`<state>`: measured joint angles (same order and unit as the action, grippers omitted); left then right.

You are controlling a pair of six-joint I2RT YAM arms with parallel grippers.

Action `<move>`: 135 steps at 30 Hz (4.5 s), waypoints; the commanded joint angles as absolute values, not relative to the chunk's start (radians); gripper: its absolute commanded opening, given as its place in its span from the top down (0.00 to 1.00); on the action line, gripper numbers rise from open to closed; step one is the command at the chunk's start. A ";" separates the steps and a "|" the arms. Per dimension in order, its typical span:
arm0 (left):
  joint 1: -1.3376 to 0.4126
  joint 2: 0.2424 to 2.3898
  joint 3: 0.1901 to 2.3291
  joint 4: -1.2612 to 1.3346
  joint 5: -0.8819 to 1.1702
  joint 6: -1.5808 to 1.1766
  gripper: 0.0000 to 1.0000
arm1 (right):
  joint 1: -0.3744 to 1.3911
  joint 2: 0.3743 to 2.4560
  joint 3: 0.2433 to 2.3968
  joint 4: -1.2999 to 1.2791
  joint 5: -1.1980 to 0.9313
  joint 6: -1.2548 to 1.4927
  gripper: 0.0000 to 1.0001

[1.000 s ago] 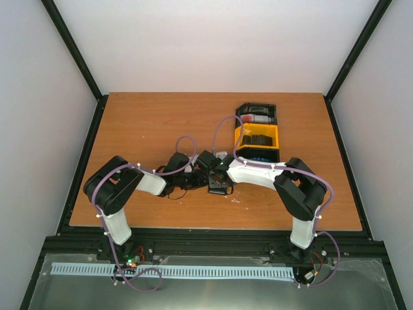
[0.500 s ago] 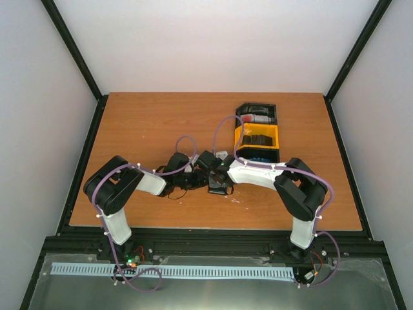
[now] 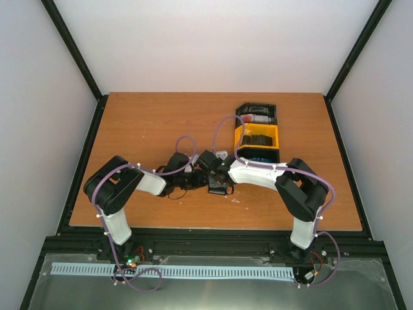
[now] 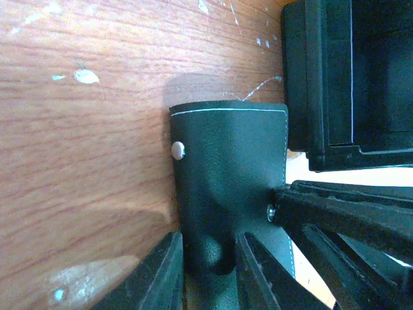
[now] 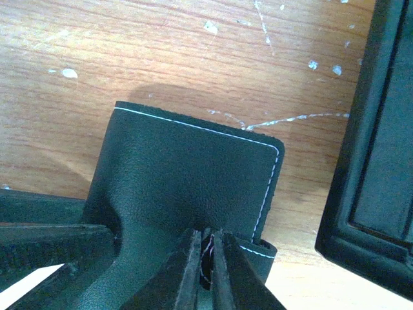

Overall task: Put the credit cards into the card holder
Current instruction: Close the card holder at the center of the board.

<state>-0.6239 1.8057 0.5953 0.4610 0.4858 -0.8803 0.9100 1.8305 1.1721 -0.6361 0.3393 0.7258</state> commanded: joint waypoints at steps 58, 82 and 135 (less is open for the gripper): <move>-0.632 1.919 0.517 0.117 0.399 -0.859 0.74 | 0.765 1.579 0.860 -0.245 0.066 0.845 0.84; -0.632 1.924 0.522 0.114 0.401 -0.858 0.75 | 0.755 1.646 0.879 -0.259 0.037 0.804 0.82; -0.632 1.932 0.530 0.114 0.401 -0.856 0.75 | 0.756 1.675 0.934 -0.377 -0.065 0.709 0.93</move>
<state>-0.6220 1.8111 0.5995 0.4610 0.4923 -0.8795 0.7525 1.6821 0.9230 -0.3004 -0.0463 0.7242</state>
